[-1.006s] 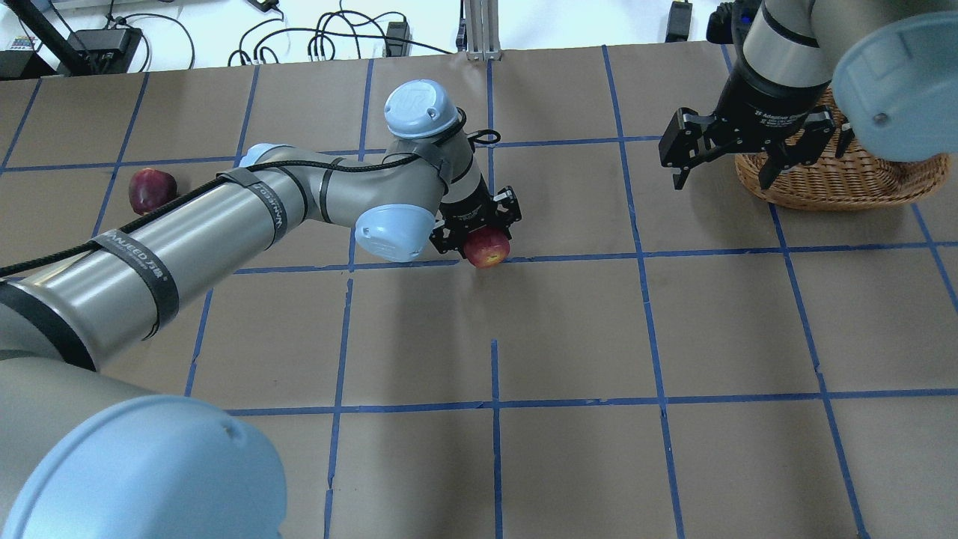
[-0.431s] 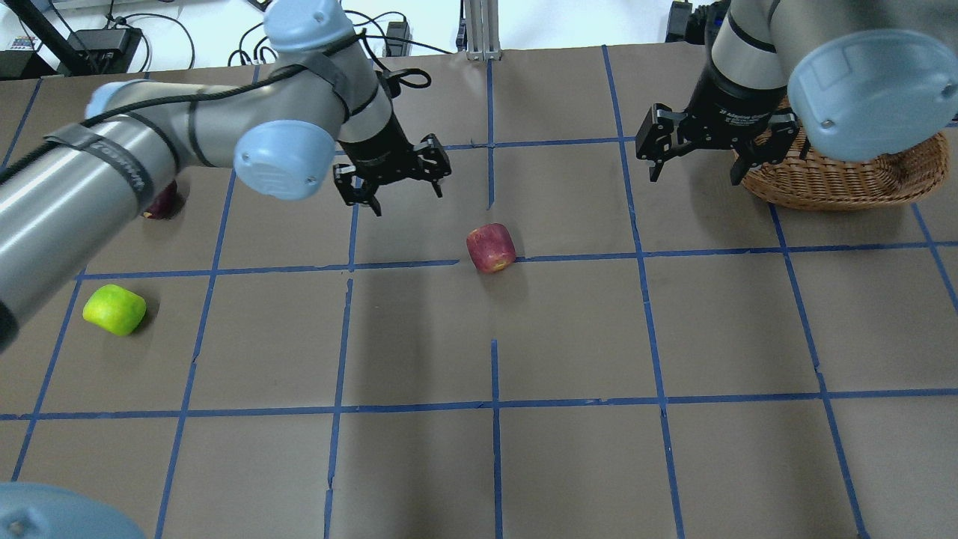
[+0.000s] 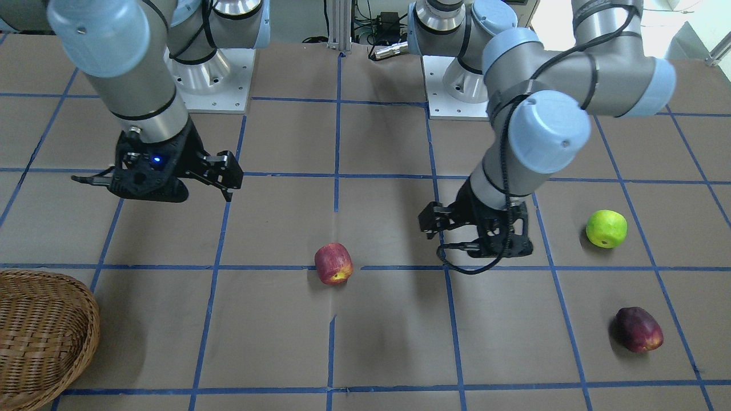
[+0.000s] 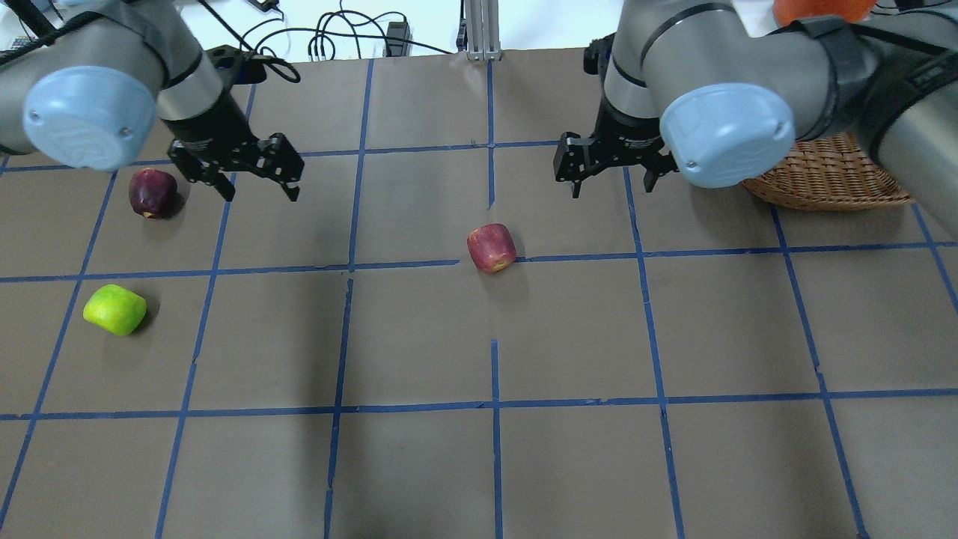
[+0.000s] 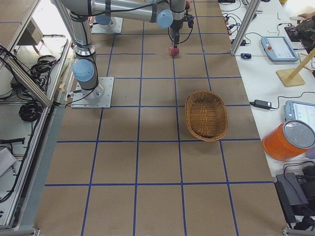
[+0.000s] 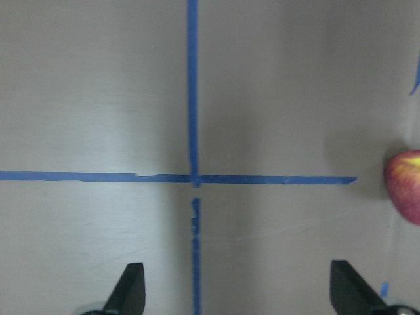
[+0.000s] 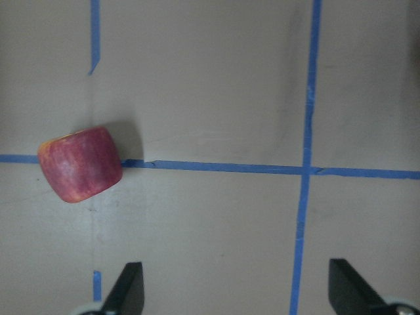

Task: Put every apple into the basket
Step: 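Reach the right gripper to the red apple while left reaches green apple, then grasp the red apple with right gripper while left grasps green apple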

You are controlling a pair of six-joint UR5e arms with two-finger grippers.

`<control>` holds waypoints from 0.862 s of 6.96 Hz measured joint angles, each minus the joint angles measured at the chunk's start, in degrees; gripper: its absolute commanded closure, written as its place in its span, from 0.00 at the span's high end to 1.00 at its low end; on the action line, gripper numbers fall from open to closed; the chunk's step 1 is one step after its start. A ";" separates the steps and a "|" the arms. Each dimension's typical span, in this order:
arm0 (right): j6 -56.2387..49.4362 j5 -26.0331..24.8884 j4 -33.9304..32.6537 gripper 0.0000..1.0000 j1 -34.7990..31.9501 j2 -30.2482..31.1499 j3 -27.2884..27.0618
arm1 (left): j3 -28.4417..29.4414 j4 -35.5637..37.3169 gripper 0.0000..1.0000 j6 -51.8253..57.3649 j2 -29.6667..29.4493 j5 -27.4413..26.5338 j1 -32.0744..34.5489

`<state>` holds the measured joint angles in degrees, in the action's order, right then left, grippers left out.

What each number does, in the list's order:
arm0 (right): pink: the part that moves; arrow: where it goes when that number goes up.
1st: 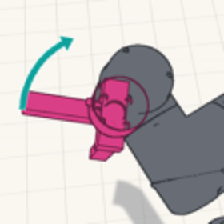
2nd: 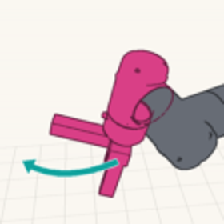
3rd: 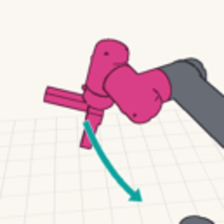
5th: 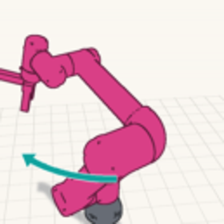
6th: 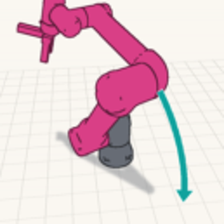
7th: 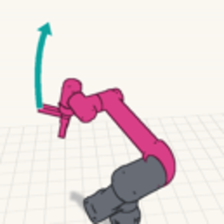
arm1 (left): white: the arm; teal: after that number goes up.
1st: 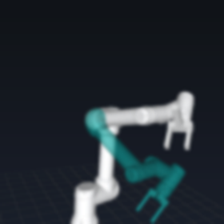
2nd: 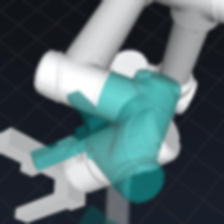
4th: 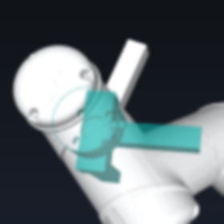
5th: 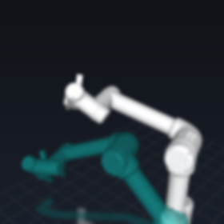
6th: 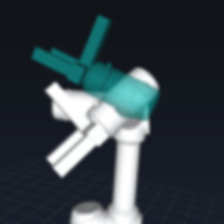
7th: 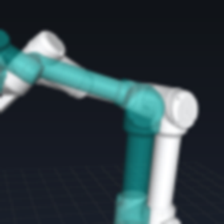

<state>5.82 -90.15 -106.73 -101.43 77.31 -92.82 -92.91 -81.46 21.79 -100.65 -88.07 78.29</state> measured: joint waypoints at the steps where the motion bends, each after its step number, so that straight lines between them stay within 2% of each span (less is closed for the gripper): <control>1: -1.76 0.18 -2.98 1.00 -3.37 -2.37 0.08 | -1.26 -0.14 1.00 12.10 0.91 -0.23 -6.58; 3: -4.57 3.00 -8.14 1.00 -7.16 -6.18 0.11 | -4.78 3.35 1.00 29.06 -0.28 -0.15 -18.19; 4: -5.20 3.96 -10.78 1.00 -8.60 -8.39 0.08 | -7.64 7.92 1.00 34.01 -1.78 -0.11 -22.25; 6: -5.54 4.41 -15.05 1.00 -10.30 -12.78 -0.07 | -14.53 21.96 1.00 38.02 -5.27 -0.23 -25.72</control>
<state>0.28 -85.74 -121.79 -111.74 64.52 -92.89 -107.44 -59.50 59.81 -105.92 -88.30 52.56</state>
